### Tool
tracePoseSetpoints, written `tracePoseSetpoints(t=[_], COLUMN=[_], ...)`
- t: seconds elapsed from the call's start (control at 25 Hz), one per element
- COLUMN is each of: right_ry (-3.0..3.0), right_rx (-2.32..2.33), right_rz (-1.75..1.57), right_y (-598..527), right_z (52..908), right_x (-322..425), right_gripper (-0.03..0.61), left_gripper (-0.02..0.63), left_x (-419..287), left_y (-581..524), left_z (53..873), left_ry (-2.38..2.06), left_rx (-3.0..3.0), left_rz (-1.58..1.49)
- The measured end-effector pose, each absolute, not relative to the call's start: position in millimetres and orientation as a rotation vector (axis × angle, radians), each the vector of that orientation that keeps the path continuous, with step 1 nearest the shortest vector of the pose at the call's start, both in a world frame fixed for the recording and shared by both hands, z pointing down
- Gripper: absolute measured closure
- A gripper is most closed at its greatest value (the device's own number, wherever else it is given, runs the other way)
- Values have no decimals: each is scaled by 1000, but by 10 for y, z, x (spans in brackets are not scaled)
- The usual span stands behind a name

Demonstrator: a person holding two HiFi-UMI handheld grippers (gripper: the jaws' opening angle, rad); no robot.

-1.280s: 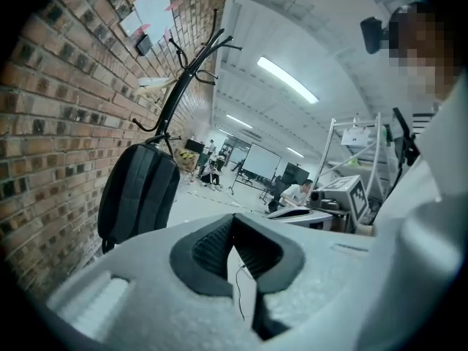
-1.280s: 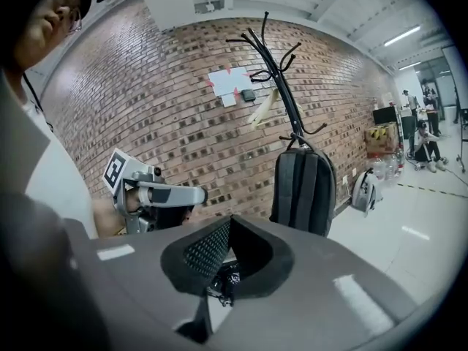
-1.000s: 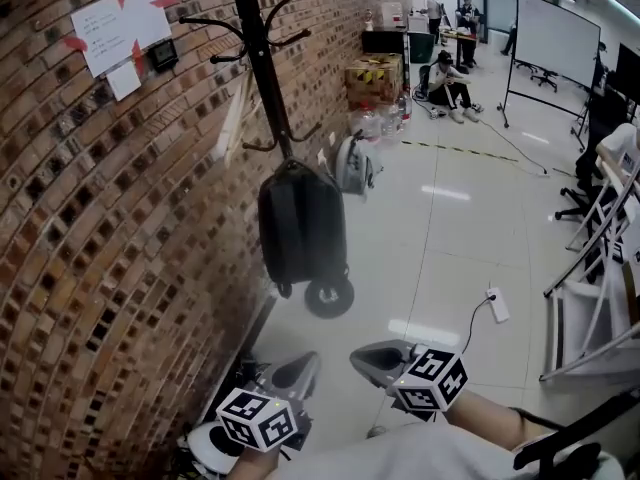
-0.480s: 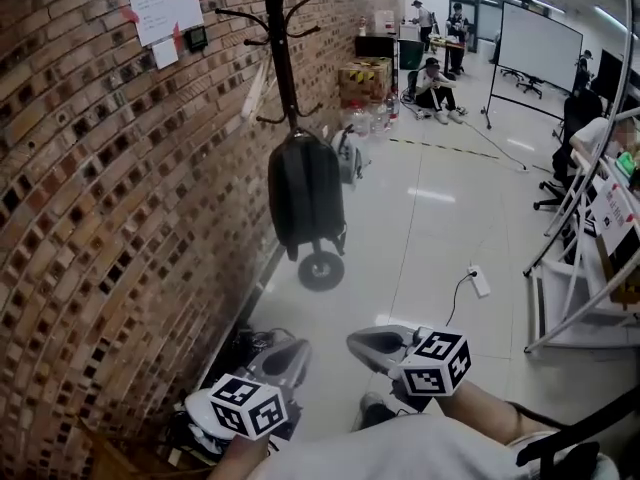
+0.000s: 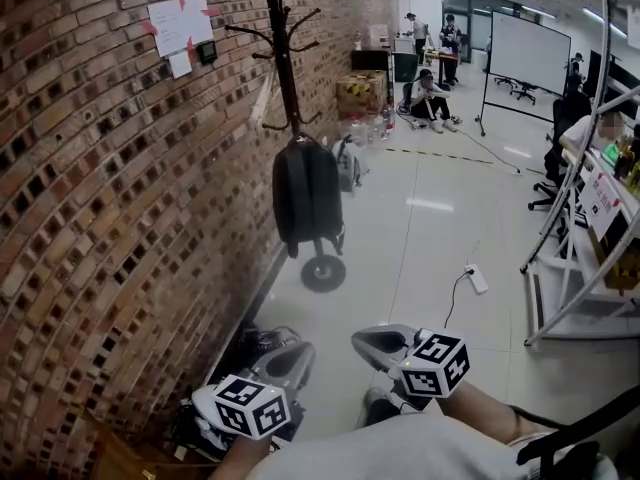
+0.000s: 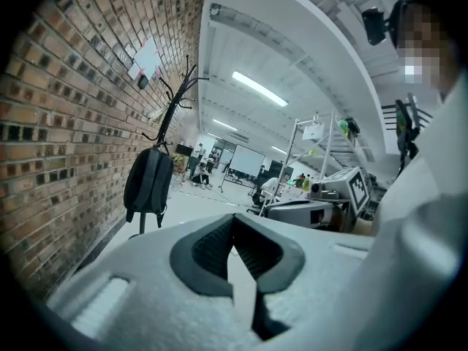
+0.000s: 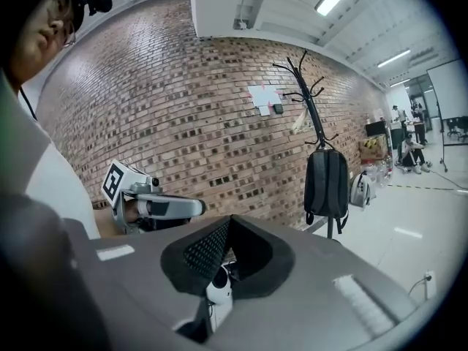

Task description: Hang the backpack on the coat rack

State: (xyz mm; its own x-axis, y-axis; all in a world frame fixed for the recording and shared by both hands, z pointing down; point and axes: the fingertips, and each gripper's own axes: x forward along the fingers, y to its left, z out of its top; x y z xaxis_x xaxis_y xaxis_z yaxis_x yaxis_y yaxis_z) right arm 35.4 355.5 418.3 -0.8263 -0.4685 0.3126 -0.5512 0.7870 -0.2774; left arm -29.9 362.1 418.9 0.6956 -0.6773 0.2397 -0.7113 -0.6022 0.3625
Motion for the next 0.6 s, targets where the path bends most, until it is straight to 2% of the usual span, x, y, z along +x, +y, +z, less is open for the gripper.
tracePoseSetpoints(t=[0.6], right_ry=[-2707], right_rx=[749], right_rz=[563], right_y=[3652], right_z=[4355], right_x=[228], right_gripper=[580], left_gripper=[612], left_x=[-350], left_y=[3691], left_z=[4302], left_ry=[-1065], left_rx=[2446], left_rz=[102])
